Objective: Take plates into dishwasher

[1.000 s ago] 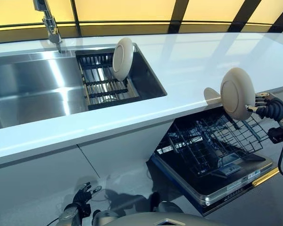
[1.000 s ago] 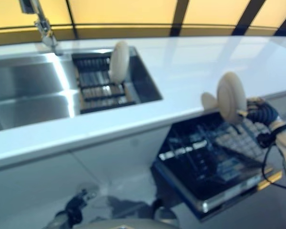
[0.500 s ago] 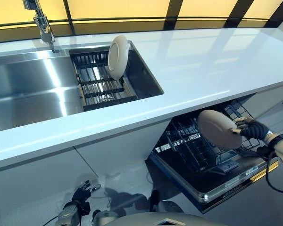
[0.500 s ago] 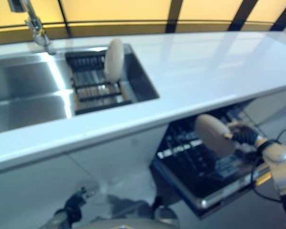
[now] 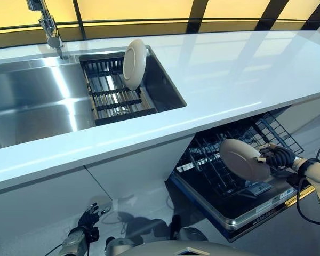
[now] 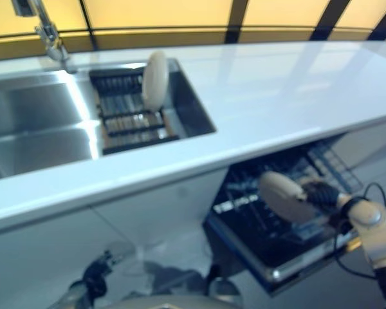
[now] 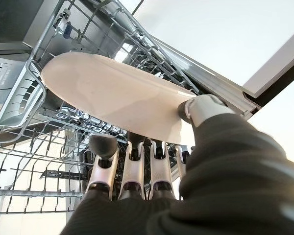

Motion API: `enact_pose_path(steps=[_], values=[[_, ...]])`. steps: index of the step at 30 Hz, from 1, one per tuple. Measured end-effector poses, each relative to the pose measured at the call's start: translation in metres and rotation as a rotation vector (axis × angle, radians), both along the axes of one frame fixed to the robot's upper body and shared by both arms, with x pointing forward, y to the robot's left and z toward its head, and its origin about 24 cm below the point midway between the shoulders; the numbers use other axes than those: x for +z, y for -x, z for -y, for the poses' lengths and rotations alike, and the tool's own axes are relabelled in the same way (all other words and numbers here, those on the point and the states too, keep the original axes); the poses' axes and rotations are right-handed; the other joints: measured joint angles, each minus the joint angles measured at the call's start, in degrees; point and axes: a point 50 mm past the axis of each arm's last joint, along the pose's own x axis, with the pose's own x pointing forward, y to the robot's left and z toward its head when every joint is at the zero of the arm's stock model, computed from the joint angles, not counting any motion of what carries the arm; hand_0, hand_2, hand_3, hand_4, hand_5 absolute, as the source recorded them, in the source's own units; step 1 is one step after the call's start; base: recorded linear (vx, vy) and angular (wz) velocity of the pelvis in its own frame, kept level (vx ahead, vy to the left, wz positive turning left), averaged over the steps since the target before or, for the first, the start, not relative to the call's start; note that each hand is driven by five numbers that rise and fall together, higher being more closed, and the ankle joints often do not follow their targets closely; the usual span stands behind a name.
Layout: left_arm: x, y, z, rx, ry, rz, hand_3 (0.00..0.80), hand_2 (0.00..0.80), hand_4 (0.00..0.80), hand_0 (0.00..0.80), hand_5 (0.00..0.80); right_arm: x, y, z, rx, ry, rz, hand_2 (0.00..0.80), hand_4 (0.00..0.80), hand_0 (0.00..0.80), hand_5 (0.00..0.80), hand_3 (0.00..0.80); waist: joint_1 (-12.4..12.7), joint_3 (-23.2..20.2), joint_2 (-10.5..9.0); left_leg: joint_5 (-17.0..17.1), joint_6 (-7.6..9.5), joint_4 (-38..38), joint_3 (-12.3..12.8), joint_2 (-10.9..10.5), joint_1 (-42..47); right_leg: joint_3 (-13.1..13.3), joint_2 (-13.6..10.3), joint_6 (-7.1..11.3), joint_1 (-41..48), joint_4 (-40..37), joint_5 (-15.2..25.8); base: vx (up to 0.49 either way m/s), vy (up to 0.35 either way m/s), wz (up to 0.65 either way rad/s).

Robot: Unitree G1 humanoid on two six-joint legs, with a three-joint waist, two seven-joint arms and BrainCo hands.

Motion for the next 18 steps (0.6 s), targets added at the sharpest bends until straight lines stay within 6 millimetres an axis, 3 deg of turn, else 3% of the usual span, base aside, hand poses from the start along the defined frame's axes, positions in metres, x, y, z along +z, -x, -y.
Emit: enact_pose_path(steps=[11, 18], values=[[0.000, -0.001, 0.001, 0.001, 0.002, -0.002, 0.000, 0.000, 0.000, 0.000, 0.000, -0.035, 0.004, -0.019, -0.016, -0.120, -0.073, 0.800, 0.800, 0.800, 0.800, 0.800, 0.2, 0.0, 0.11, 0.0, -0.01, 0.0, 0.0, 0.0, 0.1, -0.1, 0.0, 0.00, 0.1, 0.0, 0.0, 0.000, 0.000, 0.00], [-0.001, -0.001, 0.002, 0.001, 0.007, -0.003, 0.000, 0.000, 0.000, 0.000, 0.000, -0.046, 0.000, -0.027, -0.031, -0.170, -0.093, 0.800, 0.800, 0.800, 0.800, 0.800, 0.3, 0.0, 1.00, 0.1, -0.13, 0.0, 0.0, 0.0, 0.2, -0.3, 0.0, -0.05, 0.2, 0.0, 0.0, 0.000, 0.000, 0.00]])
